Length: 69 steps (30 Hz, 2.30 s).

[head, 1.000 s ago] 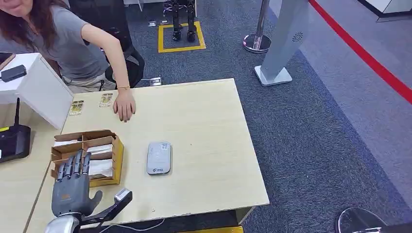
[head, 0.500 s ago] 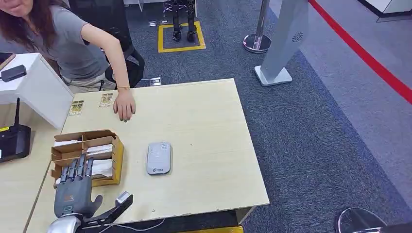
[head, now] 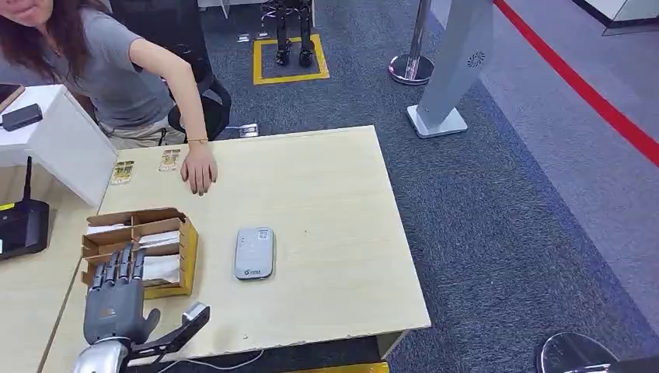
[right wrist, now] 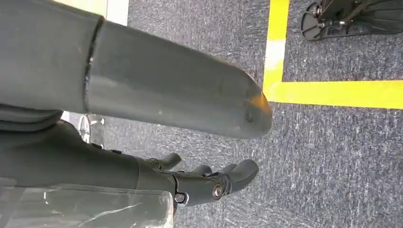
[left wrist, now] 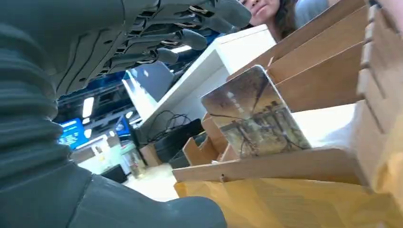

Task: Pass the card to the sensor for recognition and then transmit it.

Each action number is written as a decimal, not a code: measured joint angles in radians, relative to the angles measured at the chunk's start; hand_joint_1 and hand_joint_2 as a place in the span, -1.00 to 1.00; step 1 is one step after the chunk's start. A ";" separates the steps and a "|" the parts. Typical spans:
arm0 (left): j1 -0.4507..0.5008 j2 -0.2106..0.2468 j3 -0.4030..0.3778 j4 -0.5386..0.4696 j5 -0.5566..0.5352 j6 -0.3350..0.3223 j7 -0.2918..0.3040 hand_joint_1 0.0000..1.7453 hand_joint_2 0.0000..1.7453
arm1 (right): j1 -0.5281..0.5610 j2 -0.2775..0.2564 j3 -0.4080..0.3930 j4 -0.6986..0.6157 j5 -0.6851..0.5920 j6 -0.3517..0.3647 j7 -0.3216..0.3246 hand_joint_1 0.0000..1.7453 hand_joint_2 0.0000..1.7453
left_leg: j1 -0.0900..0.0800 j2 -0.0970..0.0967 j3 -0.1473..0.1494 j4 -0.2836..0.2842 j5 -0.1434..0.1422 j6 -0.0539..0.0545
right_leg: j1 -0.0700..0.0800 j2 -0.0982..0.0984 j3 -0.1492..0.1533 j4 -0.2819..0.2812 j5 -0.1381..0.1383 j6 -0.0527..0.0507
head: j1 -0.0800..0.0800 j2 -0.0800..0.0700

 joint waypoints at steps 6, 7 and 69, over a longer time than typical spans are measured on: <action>-0.035 0.024 -0.026 0.013 0.000 -0.011 0.067 -1.00 1.00 | -0.002 0.000 0.000 0.000 0.004 0.000 0.000 -1.00 -1.00 | 0.000 0.000 0.000 0.000 0.000 0.000 | 0.000 0.000 0.000 0.000 0.000 0.000 | 0.000 0.000; -0.039 0.027 -0.029 0.014 0.000 -0.012 0.072 -1.00 1.00 | -0.002 0.000 0.000 0.000 0.004 0.000 0.001 -1.00 -1.00 | 0.000 0.000 0.000 0.000 0.000 0.000 | 0.000 0.000 0.000 0.000 0.000 0.000 | 0.000 0.000; -0.104 0.020 -0.064 0.105 0.000 0.031 -0.029 1.00 1.00 | -0.004 0.000 0.000 0.000 0.000 0.000 0.003 -1.00 -1.00 | 0.000 0.000 0.000 0.000 0.001 0.000 | 0.000 0.000 0.000 0.000 0.000 0.000 | 0.000 0.000</action>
